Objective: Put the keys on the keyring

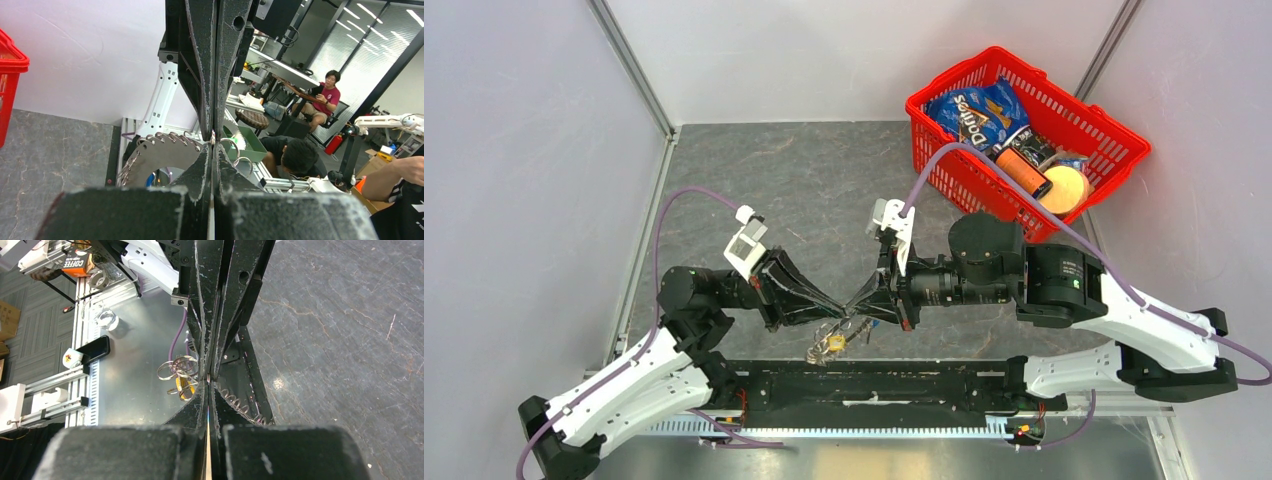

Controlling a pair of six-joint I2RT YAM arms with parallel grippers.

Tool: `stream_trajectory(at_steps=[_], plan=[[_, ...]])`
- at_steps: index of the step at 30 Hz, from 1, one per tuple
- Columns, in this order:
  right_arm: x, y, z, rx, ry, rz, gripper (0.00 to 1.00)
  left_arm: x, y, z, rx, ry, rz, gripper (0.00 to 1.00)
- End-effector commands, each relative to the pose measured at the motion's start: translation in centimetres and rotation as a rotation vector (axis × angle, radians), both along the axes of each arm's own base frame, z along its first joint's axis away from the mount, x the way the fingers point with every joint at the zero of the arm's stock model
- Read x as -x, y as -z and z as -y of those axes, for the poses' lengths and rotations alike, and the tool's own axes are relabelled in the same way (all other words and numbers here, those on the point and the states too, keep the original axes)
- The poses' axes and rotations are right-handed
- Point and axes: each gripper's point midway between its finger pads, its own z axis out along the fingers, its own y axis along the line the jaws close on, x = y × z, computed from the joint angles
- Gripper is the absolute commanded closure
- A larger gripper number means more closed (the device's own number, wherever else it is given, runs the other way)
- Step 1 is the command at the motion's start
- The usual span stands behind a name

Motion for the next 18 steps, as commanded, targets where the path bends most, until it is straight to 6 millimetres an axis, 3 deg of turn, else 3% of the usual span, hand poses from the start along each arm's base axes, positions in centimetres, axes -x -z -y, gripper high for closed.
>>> stream_trajectory(at_steps=[1, 18], plan=[[0.1, -4.67, -0.58, -0.164, -0.019, 0.053, 1.0, 0.43, -0.38, 0.35, -0.005, 0.031, 0.026, 0.98], [0.09, -4.78, -1.05, -0.161, -0.029, 0.059, 1.0, 0.47, -0.35, 0.6, -0.012, 0.041, 0.021, 0.85]])
